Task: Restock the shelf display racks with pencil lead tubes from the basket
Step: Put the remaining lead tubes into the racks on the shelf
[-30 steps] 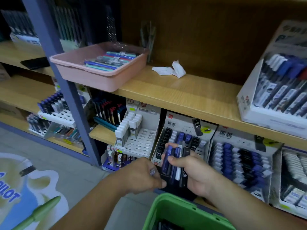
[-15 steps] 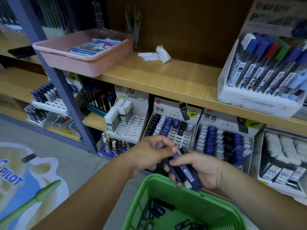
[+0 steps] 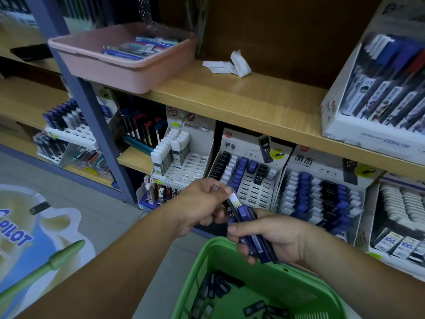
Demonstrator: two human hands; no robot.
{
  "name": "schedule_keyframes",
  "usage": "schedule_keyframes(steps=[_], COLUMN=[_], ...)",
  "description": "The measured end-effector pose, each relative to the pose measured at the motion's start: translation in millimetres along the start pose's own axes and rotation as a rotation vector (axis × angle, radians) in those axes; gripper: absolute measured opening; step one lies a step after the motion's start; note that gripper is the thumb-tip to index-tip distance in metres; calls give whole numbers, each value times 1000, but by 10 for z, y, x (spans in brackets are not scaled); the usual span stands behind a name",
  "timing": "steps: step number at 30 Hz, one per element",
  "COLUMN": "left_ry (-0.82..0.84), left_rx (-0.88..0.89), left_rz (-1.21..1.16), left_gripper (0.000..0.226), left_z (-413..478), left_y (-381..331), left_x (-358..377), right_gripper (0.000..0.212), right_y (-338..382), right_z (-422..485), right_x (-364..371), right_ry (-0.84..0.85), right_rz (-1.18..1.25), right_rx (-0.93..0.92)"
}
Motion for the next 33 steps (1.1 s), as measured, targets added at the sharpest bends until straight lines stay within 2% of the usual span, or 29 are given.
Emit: schedule_keyframes(steps=[2, 3, 5, 8, 13, 17, 21, 23, 27, 30, 33], left_ry=[-98, -141, -172, -127, -112, -97, -76, -136, -401, -388, -352], left_rx=[43, 62, 93, 110, 148, 179, 164, 175, 164, 102, 67], left_rz=[-40, -65, -83, -65, -83, -74, -83, -72, -216, -239, -237], left_gripper=[15, 13, 10, 13, 16, 18, 16, 13, 6, 7, 6], left_z=[72, 96, 121, 111, 70, 33, 8, 59, 160, 153, 112], left_y=[-12, -24, -33, 4, -47, -74, -87, -93, -63, 59, 137], left_x=[-108, -164, -223, -163, -80, 2, 80, 0, -337, -351, -305], right_gripper=[39, 42, 39, 40, 24, 41, 27, 23, 30, 23, 13], right_y=[-34, -47, -68, -45, 65, -11, -32, -26, -72, 9, 184], right_z=[15, 13, 20, 62, 22, 68, 66, 53, 79, 84, 50], right_x=[-36, -36, -24, -31, -9, -14, -24, -38, -194, -357, -420], right_ry=[12, 23, 29, 0, 64, 36, -9, -19, -157, -343, -442], right_rz=[5, 7, 26, 119, 130, 255, 205, 194, 175, 249, 324], right_rx=[23, 26, 20, 8, -28, 52, 66, 77, 55, -47, -162])
Point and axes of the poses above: each hand's wrist, its own z-axis towards the middle knuckle, its own x-axis out of the palm, y = z × x, the point moved 8 cm from there along z, towards the middle knuckle, and after that the axes turned 15 degrees about -y, right-handed, at the moved point
